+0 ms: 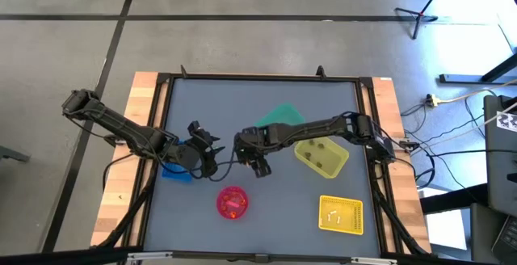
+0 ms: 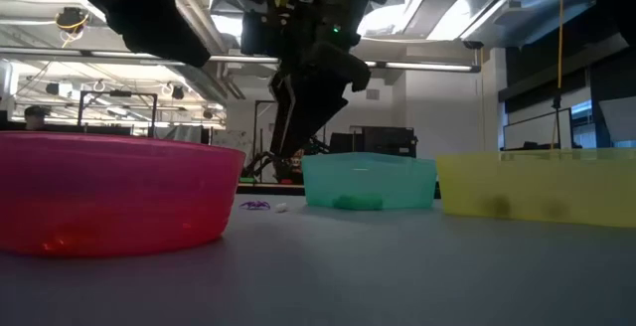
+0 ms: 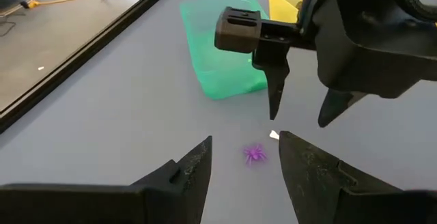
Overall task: Sort Halloween decoration
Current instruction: Put the white bone toy into the yellow bin
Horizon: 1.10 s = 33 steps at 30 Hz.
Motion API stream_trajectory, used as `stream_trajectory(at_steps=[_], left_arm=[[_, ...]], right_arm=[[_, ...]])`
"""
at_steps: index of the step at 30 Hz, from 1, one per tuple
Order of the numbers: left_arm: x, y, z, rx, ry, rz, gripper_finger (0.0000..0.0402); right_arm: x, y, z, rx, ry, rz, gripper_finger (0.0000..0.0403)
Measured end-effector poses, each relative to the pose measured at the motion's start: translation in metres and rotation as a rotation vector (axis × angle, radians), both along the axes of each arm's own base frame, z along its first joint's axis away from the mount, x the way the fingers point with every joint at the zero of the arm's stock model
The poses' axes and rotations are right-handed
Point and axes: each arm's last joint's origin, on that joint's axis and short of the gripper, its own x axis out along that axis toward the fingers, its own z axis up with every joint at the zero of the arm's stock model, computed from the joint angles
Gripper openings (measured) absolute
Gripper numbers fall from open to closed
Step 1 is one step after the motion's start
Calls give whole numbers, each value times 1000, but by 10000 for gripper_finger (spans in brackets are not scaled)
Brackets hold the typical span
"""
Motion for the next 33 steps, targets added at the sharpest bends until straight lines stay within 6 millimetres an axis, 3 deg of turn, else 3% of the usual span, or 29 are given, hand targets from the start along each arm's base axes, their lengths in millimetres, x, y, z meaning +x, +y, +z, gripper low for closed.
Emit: stream_trajectory(at_steps=[16,33], left_arm=[[-1,0,1,26,19,-38,154],[0,0,1,25,16,-37,154]], right_arm=[[6,0,-18,-67,17,161,243],[8,-7,-52,-111,120,159,243]])
